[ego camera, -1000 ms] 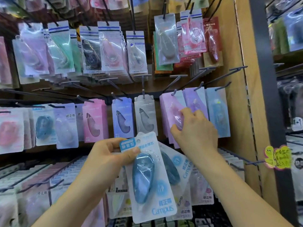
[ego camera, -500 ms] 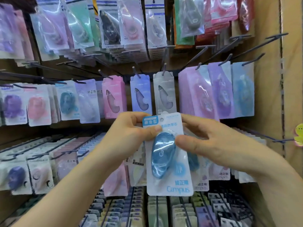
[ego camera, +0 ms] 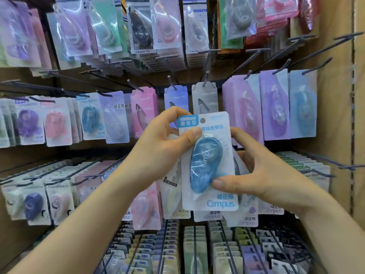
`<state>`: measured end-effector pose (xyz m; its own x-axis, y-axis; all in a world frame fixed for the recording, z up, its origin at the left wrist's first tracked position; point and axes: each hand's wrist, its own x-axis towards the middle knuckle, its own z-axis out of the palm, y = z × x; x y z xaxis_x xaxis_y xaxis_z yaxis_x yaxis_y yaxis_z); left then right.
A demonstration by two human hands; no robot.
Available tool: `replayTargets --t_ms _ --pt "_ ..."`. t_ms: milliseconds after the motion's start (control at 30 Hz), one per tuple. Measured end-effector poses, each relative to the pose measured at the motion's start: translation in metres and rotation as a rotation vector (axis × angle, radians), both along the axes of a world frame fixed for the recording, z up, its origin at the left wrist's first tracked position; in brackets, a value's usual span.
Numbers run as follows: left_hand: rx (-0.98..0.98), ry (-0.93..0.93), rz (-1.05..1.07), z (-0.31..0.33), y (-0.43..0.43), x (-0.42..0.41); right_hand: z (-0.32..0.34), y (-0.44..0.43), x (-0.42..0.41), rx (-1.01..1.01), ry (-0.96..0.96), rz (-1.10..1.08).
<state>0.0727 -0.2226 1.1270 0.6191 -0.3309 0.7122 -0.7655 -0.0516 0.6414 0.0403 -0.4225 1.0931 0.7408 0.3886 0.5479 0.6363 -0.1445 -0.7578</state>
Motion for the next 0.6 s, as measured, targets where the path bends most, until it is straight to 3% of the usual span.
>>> replayTargets --t_ms 333,600 --pt "-0.083 0.004 0.117 -0.012 -0.003 0.006 -0.023 0.019 0.010 0.209 -0.012 0.016" --pt "-0.525 0.024 0.170 0.001 0.019 0.008 -0.042 0.031 0.019 0.288 0.072 0.071"
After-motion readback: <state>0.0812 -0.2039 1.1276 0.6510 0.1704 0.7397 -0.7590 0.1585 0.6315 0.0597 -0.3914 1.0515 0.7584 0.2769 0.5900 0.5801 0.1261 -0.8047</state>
